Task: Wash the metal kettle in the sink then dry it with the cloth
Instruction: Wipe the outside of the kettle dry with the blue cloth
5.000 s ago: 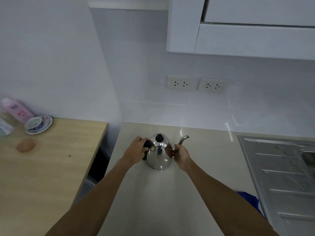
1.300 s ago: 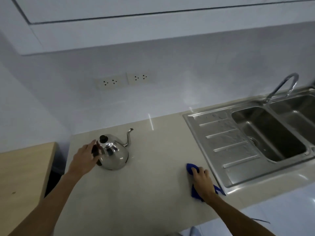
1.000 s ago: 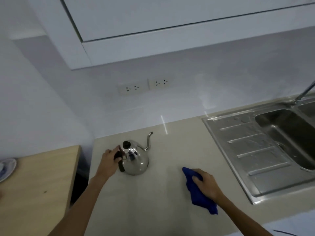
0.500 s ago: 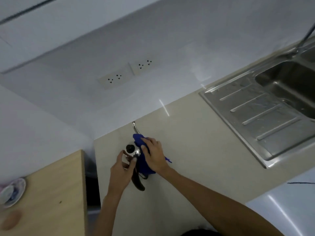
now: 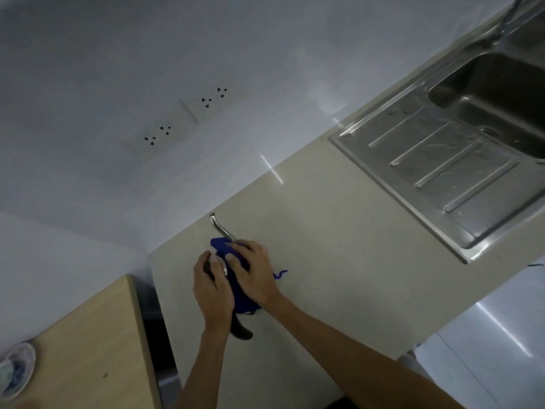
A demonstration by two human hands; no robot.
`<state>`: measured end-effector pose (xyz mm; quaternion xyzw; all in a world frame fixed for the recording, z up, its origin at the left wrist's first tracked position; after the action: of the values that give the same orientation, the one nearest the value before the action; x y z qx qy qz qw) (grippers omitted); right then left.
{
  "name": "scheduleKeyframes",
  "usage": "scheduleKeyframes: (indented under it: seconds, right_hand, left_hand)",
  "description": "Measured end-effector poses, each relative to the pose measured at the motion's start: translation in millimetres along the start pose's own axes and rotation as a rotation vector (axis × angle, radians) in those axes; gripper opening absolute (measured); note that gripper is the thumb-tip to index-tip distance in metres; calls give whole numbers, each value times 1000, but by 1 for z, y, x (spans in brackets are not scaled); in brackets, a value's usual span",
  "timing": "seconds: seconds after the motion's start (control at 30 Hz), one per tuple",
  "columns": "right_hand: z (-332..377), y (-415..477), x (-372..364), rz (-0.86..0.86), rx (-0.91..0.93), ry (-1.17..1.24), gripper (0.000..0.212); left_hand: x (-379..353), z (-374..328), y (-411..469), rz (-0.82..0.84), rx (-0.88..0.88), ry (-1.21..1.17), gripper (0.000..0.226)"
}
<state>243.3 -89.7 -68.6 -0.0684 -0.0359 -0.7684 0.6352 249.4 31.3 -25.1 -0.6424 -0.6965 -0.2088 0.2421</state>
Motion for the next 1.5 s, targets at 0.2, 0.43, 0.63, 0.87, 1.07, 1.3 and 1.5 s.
scheduleKeyframes:
  seconds: [0.2,0.43,0.63,0.87,1.07,1.3,1.5]
  right_hand:
    - [-48,28,12,-16,-244,48,36]
    - [-20,-18,-9,-54,-140,-2,53]
    - [-48,-40,-15,-254,-188,181,47]
    - [-87,5,6,-117,-387,32,44]
    - [-83,85,2,474,-426,-322,35]
    - [-57,106,-18,667,-532,-196,29]
    - [-64,75,38,399,-658,225,31]
  left_hand:
    - [-3,-1,1,-23,0,-26,37]
    - [-1,6,2,-40,28,-72,48]
    - [-3,8,3,-39,14,-88,51]
    - [-3,7,3,-27,-16,-73,51]
    - [-3,7,4,-25,-44,-63,44]
    - [-3,5,4,32,-41,-60,44]
    - [-14,-6,6,281,-208,103,55]
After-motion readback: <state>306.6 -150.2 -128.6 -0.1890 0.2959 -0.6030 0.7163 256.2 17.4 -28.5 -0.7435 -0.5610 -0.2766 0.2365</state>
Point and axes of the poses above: each hand's wrist, its own y-axis towards the middle knuckle, its own x-axis out of the back of the hand, z = x × y, the point moved 7 cm from there along y, towards the middle knuckle, and after that the axes turned 7 degrees about z, right-handed, at the moved point
